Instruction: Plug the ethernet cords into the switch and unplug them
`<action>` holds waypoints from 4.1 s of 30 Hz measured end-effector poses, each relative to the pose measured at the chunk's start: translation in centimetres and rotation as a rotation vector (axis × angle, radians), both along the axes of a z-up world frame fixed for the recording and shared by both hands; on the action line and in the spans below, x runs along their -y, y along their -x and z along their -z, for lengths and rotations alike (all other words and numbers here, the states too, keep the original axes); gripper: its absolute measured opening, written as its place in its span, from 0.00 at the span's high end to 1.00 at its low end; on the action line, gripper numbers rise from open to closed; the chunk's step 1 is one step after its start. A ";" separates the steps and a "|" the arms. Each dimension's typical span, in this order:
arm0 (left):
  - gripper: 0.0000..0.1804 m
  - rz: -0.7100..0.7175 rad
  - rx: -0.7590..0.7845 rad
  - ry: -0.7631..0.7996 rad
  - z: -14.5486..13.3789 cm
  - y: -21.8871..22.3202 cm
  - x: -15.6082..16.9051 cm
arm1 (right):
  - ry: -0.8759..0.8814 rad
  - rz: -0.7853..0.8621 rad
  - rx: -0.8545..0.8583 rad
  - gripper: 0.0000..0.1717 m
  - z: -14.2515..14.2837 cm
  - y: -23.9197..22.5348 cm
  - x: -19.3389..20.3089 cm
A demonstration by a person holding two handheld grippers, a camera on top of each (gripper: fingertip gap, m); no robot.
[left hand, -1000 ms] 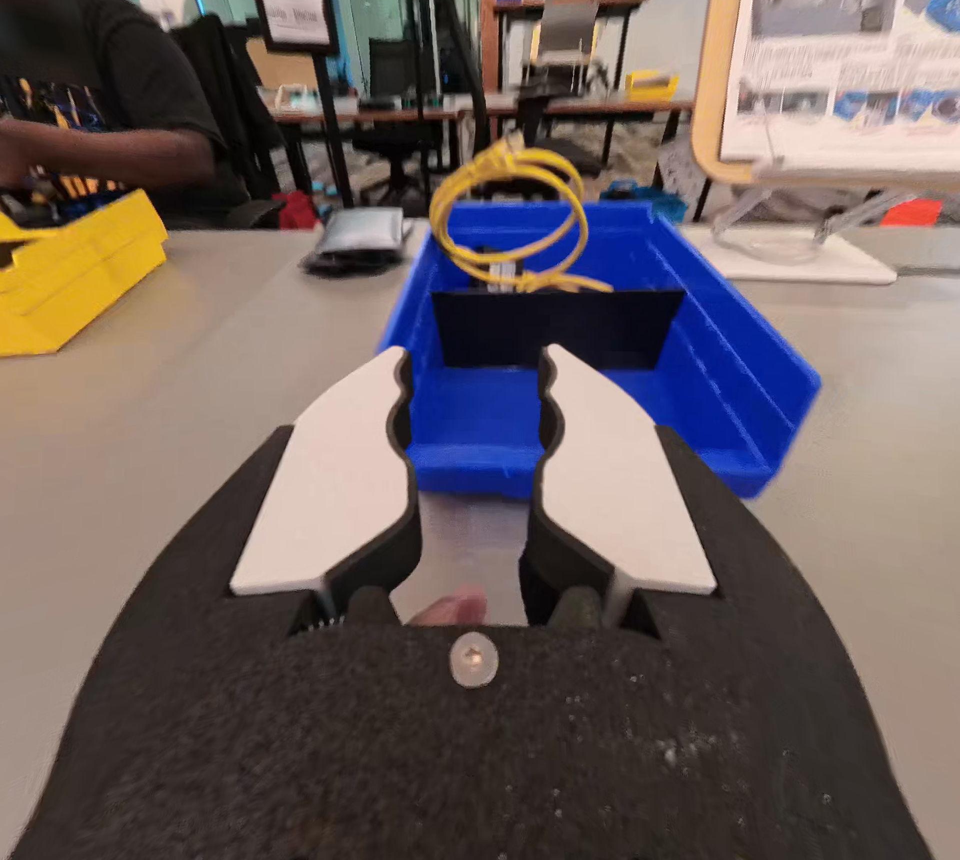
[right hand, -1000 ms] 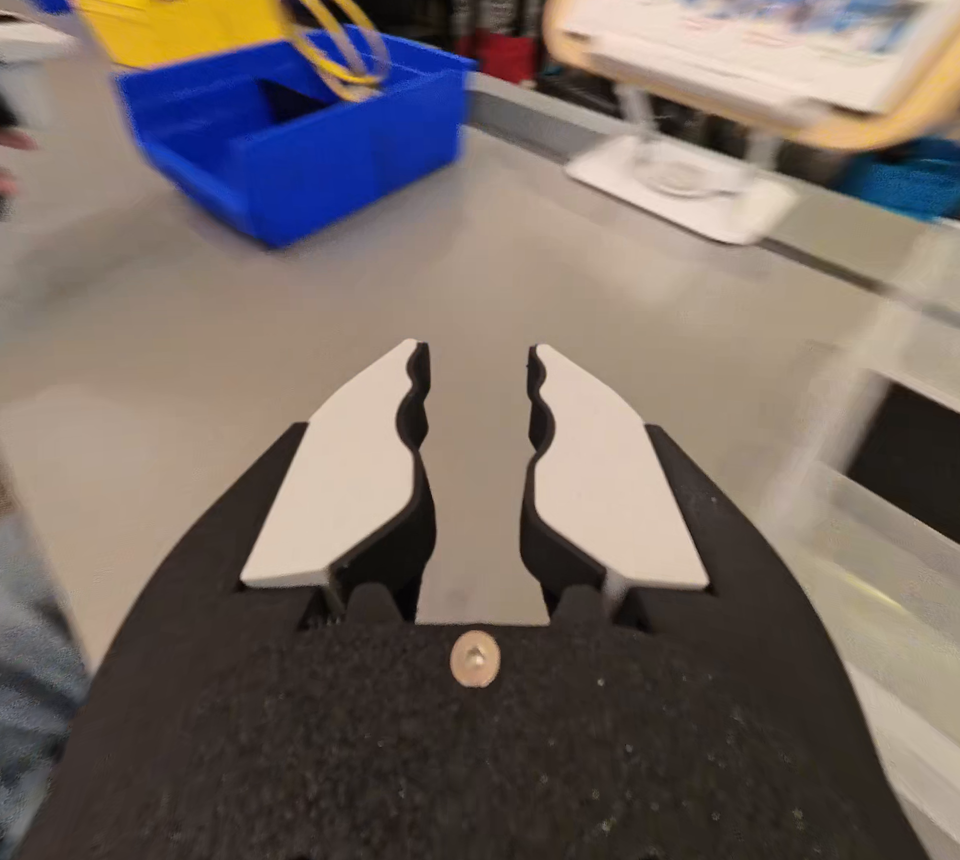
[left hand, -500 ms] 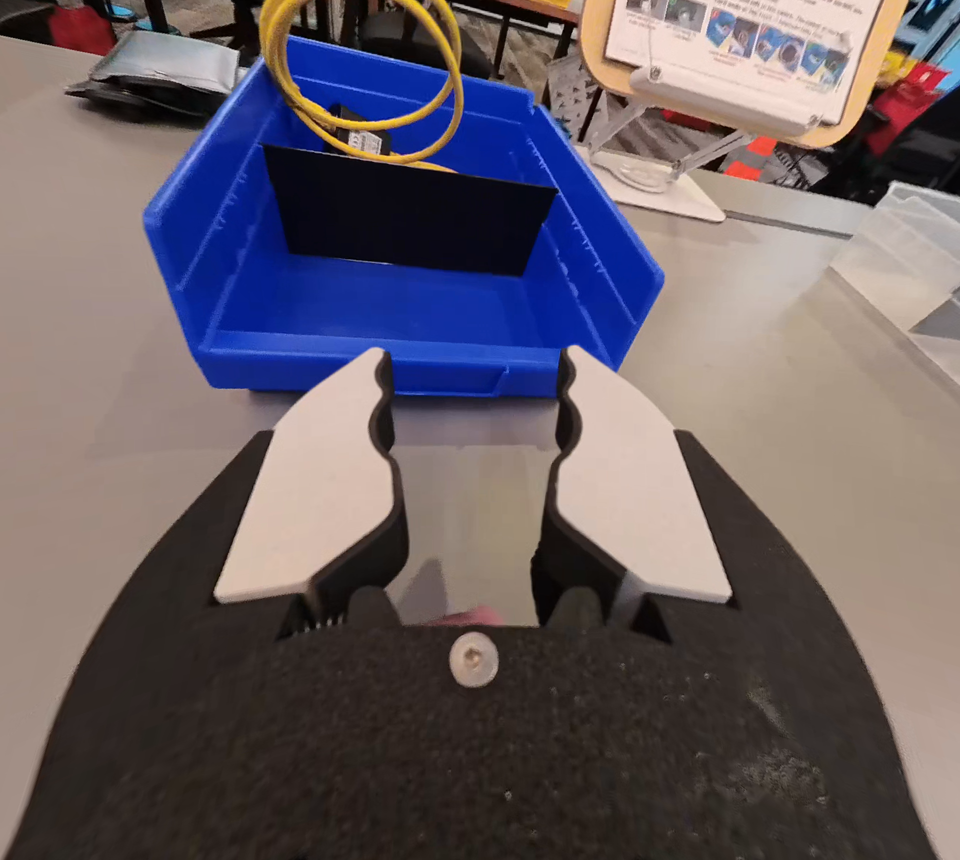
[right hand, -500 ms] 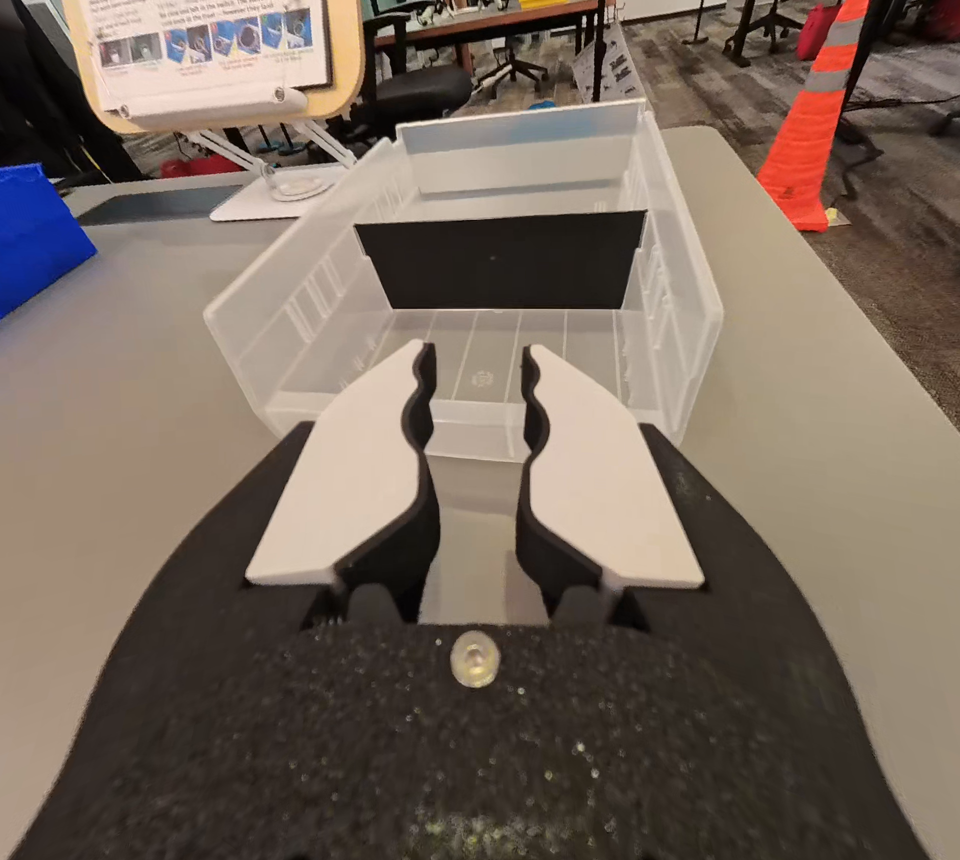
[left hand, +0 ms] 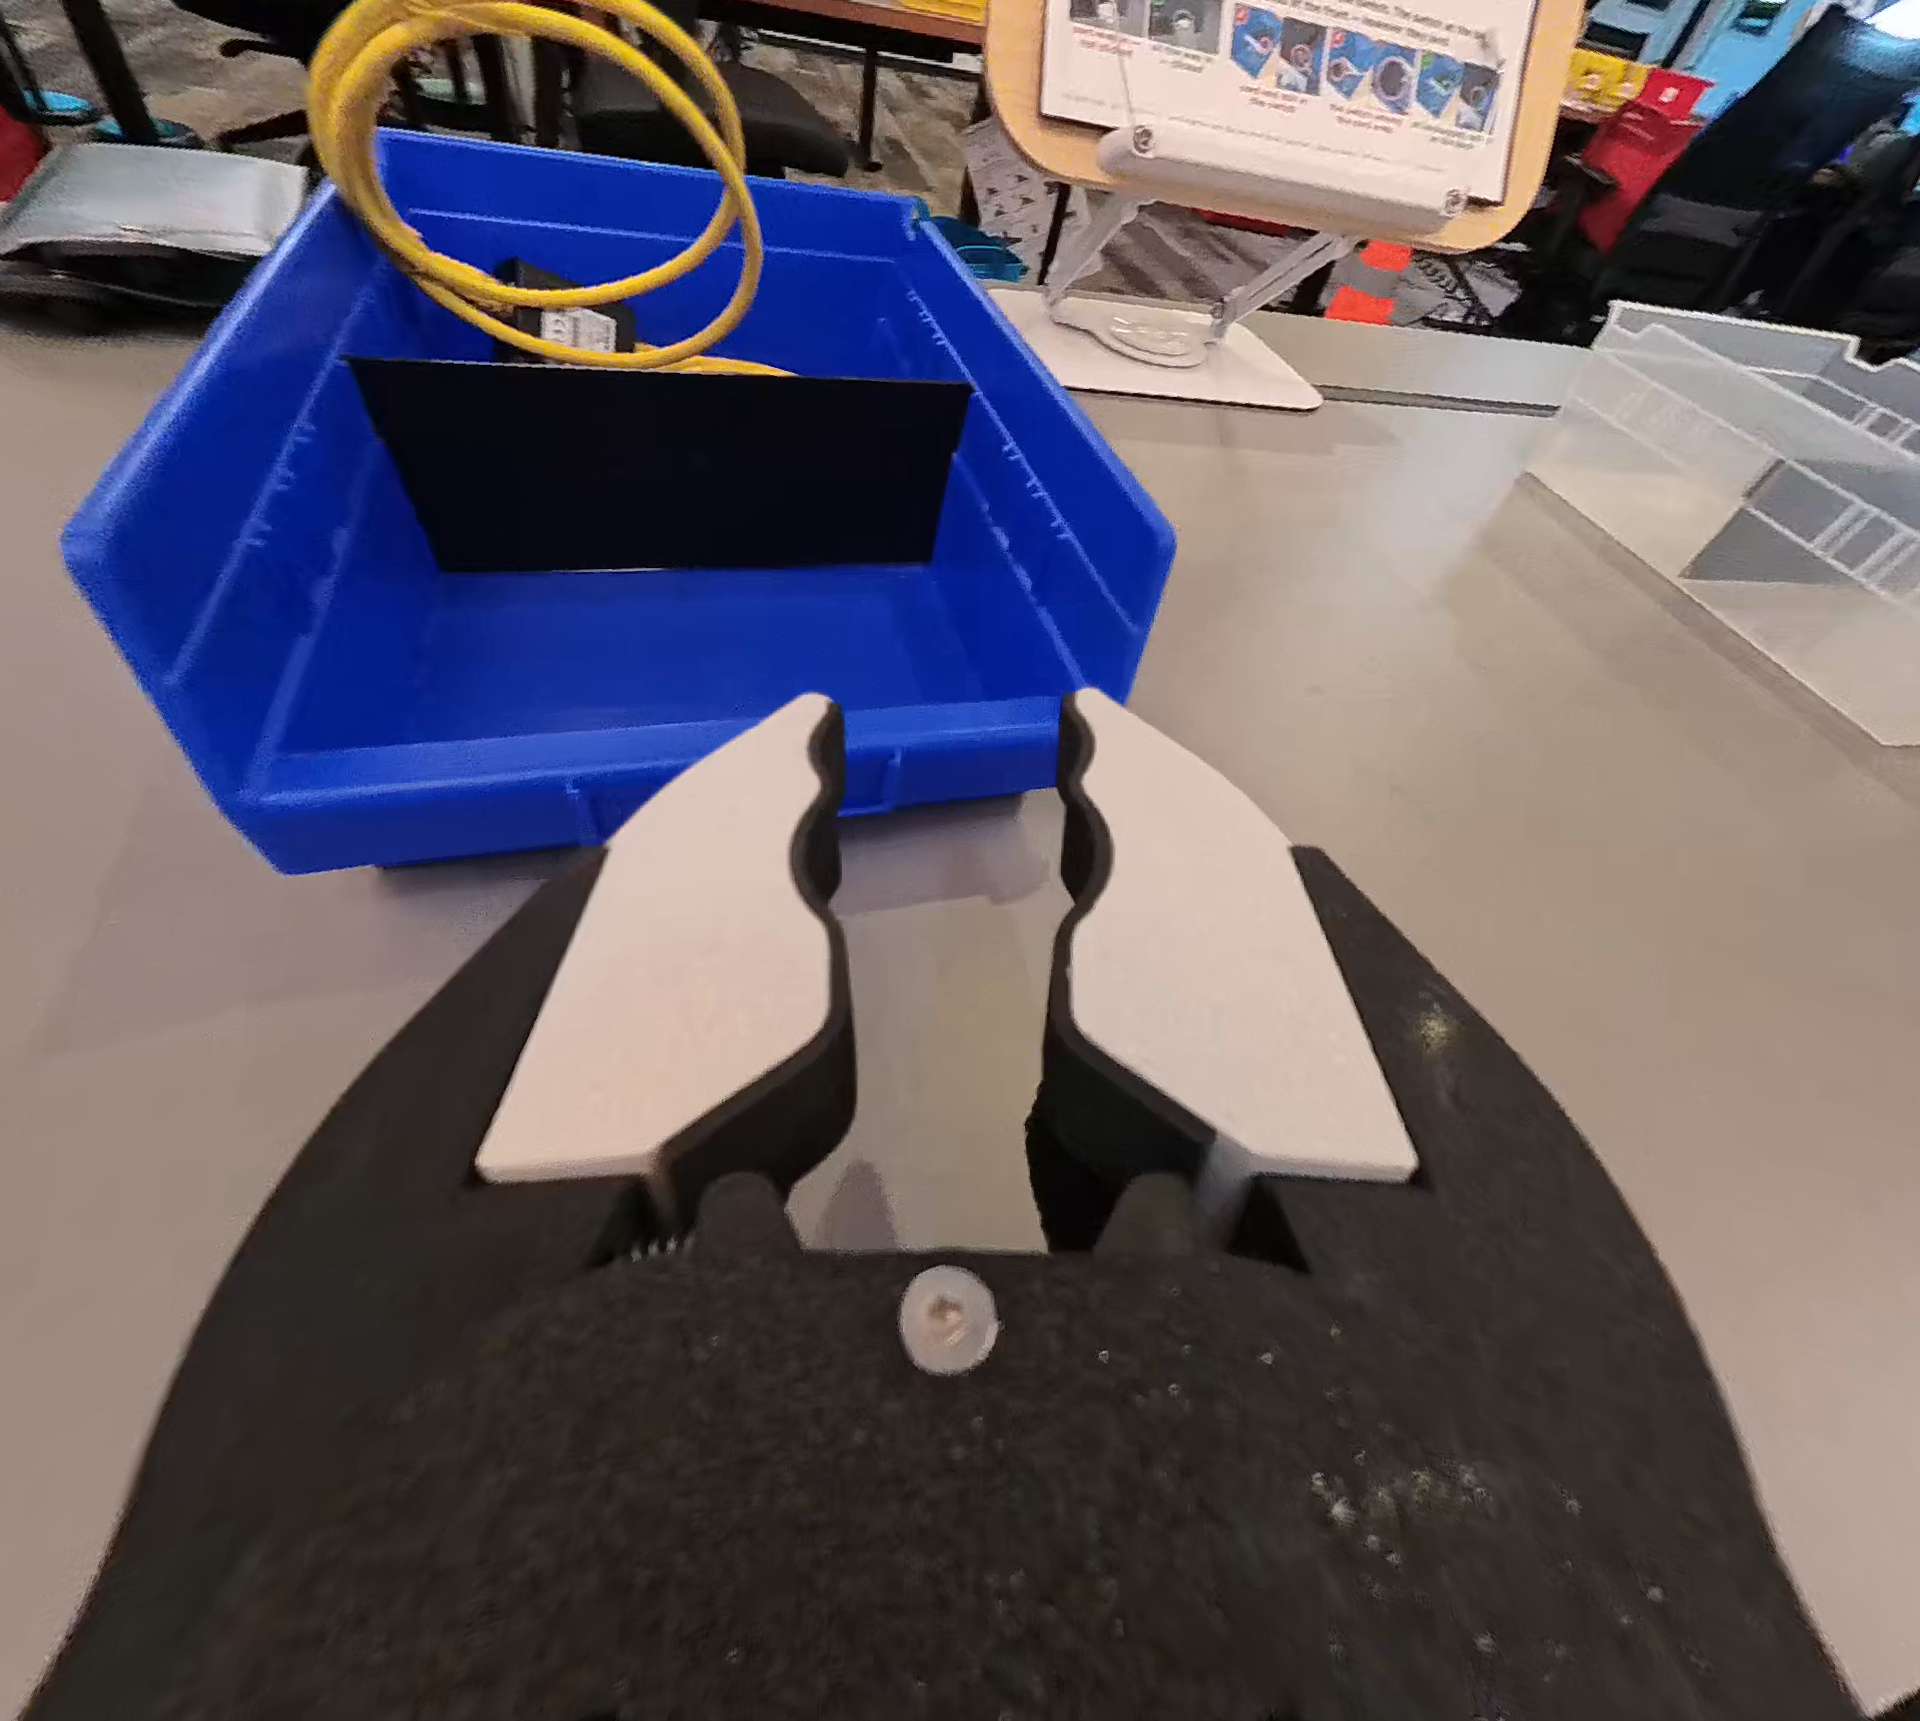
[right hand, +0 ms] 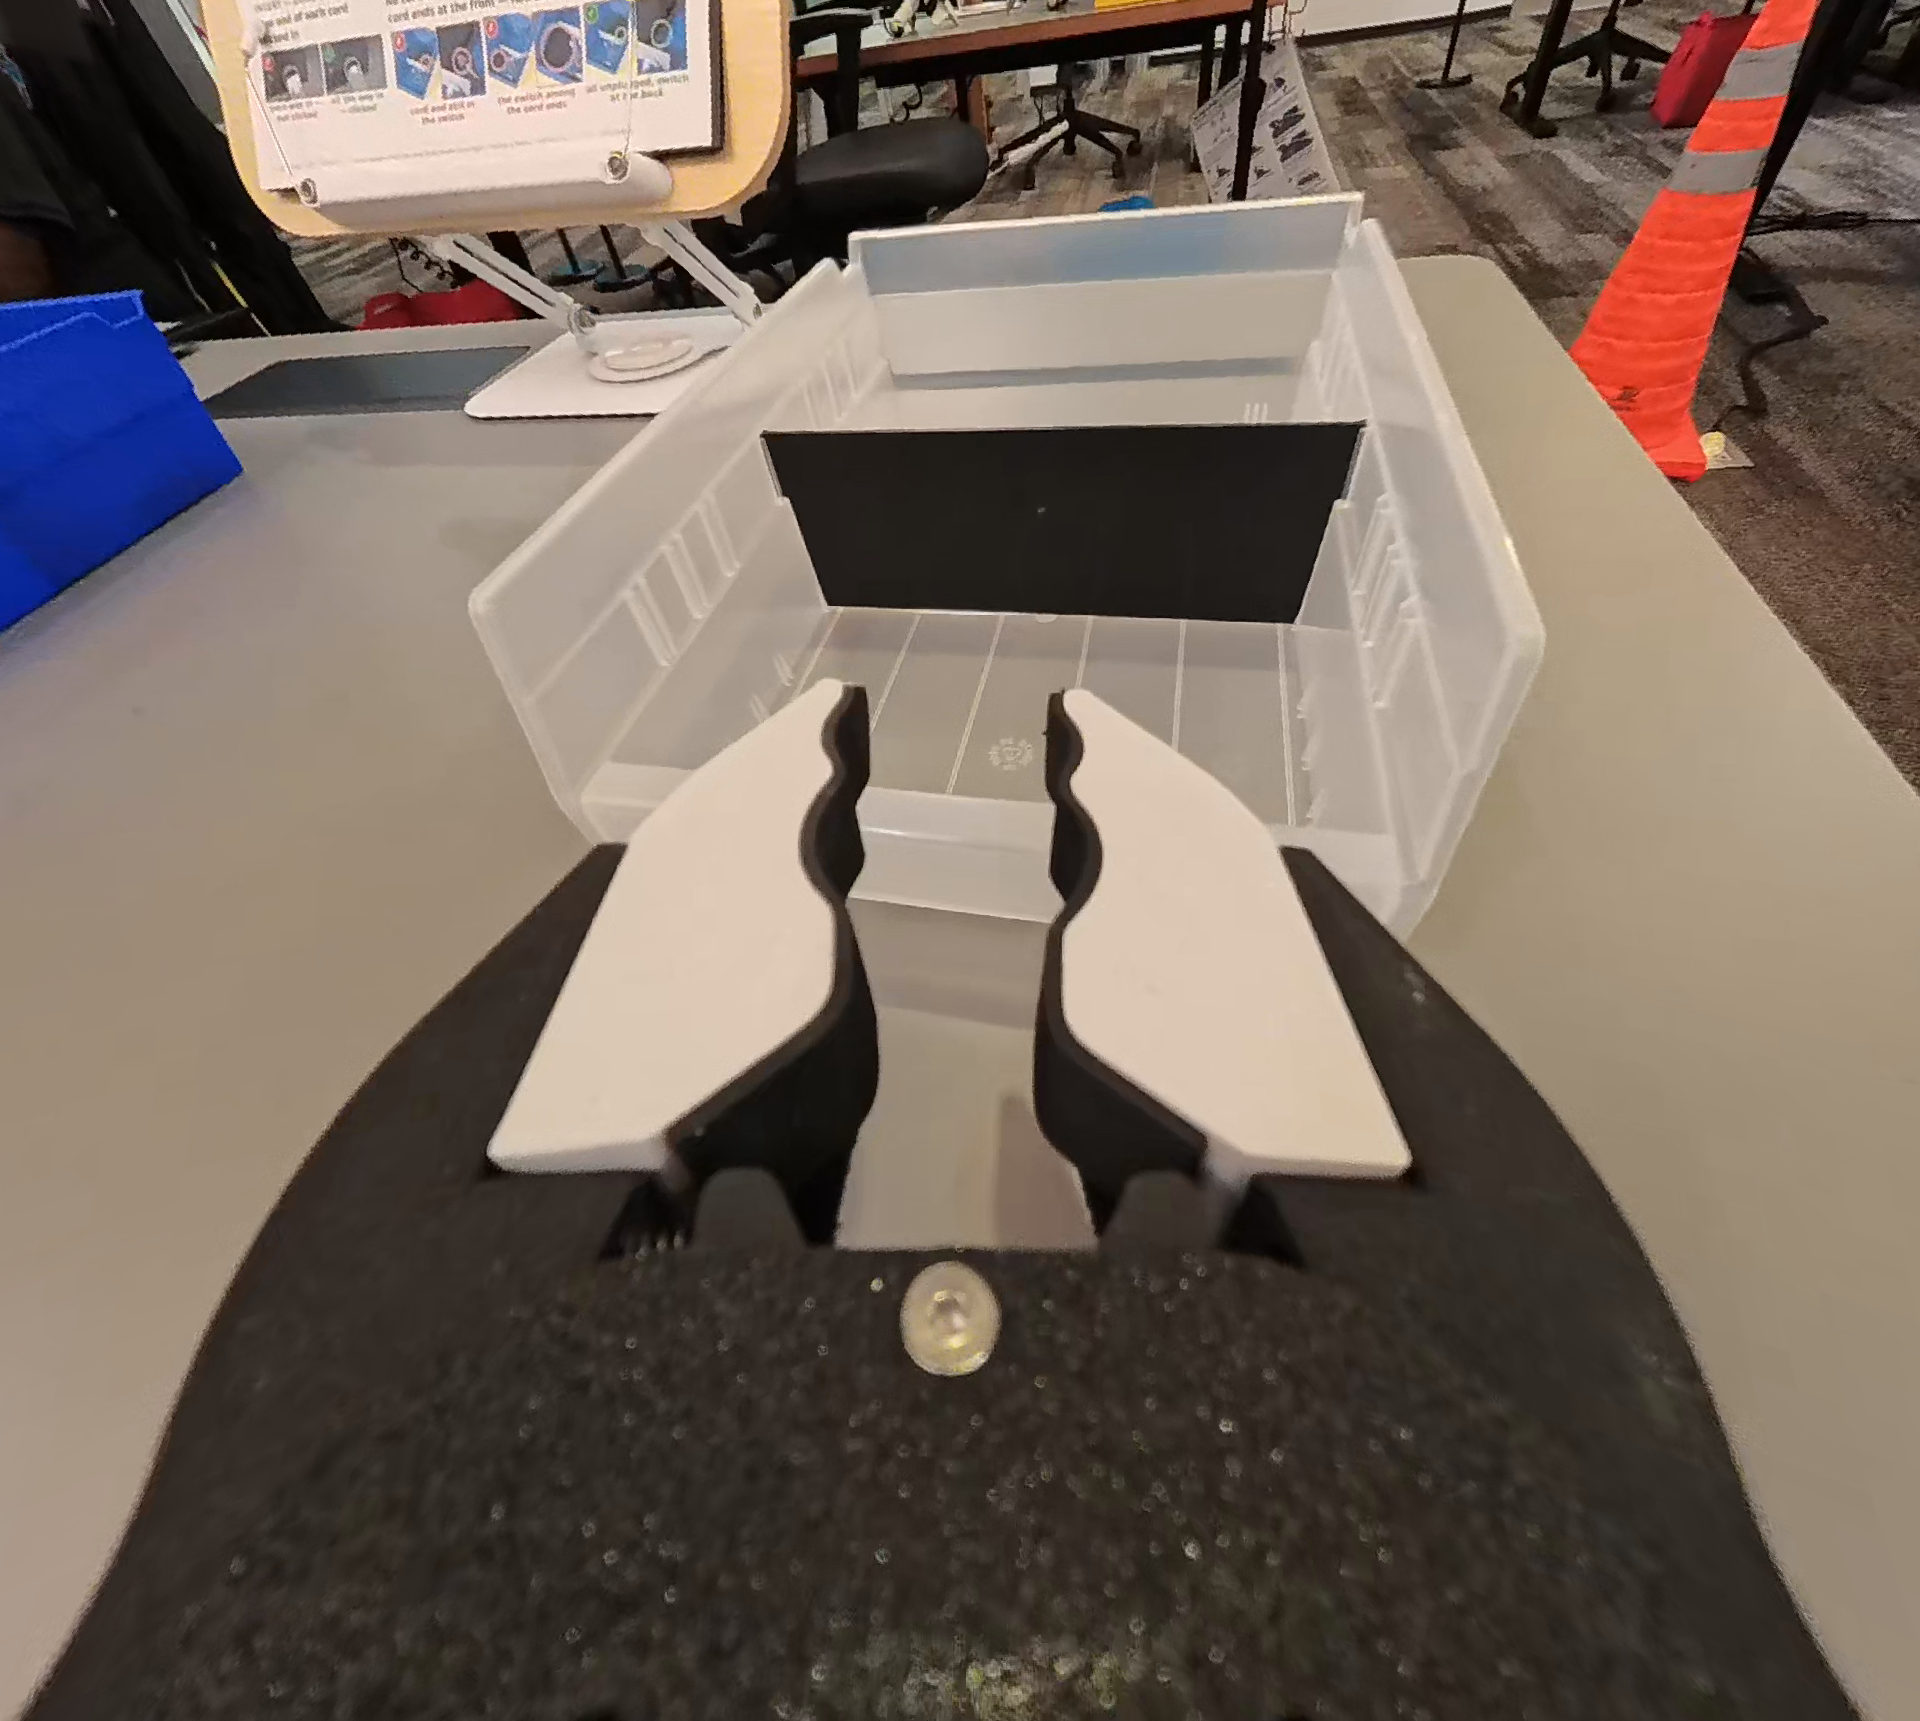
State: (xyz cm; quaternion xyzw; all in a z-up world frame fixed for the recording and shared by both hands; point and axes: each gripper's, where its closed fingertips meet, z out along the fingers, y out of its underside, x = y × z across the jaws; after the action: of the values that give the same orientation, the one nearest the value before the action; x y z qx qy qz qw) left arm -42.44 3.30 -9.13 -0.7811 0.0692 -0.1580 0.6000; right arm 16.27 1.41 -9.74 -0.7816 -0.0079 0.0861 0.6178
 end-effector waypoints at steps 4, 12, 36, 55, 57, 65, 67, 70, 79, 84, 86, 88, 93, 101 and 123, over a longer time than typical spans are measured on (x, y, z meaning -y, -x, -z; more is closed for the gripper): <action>0.79 0.019 -0.022 0.004 0.2 -0.6 0.0 | 0.003 -0.002 -0.032 0.82 0.1 -0.3 -0.2; 0.79 0.008 -0.043 0.034 0.9 -0.3 -0.2 | 0.012 -0.022 0.000 0.82 0.3 0.7 -0.4; 0.59 -0.254 0.283 0.002 -6.5 3.4 -15.7 | 0.018 -0.084 0.000 0.84 0.7 2.4 -0.2; 0.85 -0.160 0.776 0.066 -11.8 5.0 -25.1 | 0.028 -0.133 0.038 0.85 0.7 3.7 0.1; 0.85 -0.036 0.771 0.052 -13.9 3.8 -24.5 | 0.002 -0.157 0.078 0.85 0.0 4.7 0.1; 0.85 0.378 0.485 0.009 -23.1 -3.5 -18.6 | -0.152 -0.457 0.216 0.81 -5.6 14.3 -0.3; 0.85 0.466 0.402 -0.005 -24.8 -5.7 -16.8 | -0.143 -0.576 0.258 0.80 -6.1 17.4 -0.8; 0.85 0.567 0.314 -0.007 -26.5 -8.7 -14.2 | -0.155 -0.711 0.227 0.77 -7.7 21.6 -2.4; 0.85 0.854 0.353 0.044 -28.0 -17.2 -7.3 | -0.177 -0.858 0.109 0.68 -11.1 30.6 -8.4; 0.85 0.983 0.313 0.078 -25.3 -23.0 -4.0 | -0.163 -0.850 0.092 0.65 -11.8 31.7 -10.6; 0.86 1.038 0.304 0.097 -24.1 -25.3 -2.7 | -0.146 -0.832 0.121 0.64 -11.1 31.8 -11.5; 0.86 1.099 0.300 0.125 -22.9 -27.4 -1.3 | -0.125 -0.801 0.157 0.65 -10.1 31.6 -12.5; 0.86 1.187 0.260 0.152 -20.4 -29.3 1.5 | -0.139 -0.799 0.238 0.85 -8.4 30.3 -12.7; 0.86 1.279 0.264 0.165 -16.3 -28.5 6.3 | -0.334 -0.736 0.528 0.85 -8.2 28.7 -12.7; 0.67 0.949 -0.313 -0.288 -11.5 -17.8 2.8 | -0.646 -0.866 0.854 0.85 -11.2 30.3 -6.2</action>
State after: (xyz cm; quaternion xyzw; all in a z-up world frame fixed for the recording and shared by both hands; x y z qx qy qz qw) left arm -24.62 0.51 2.39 -0.5875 0.5255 -0.2828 0.5465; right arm -14.07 7.64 1.43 -0.4501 -0.5877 0.0031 0.6723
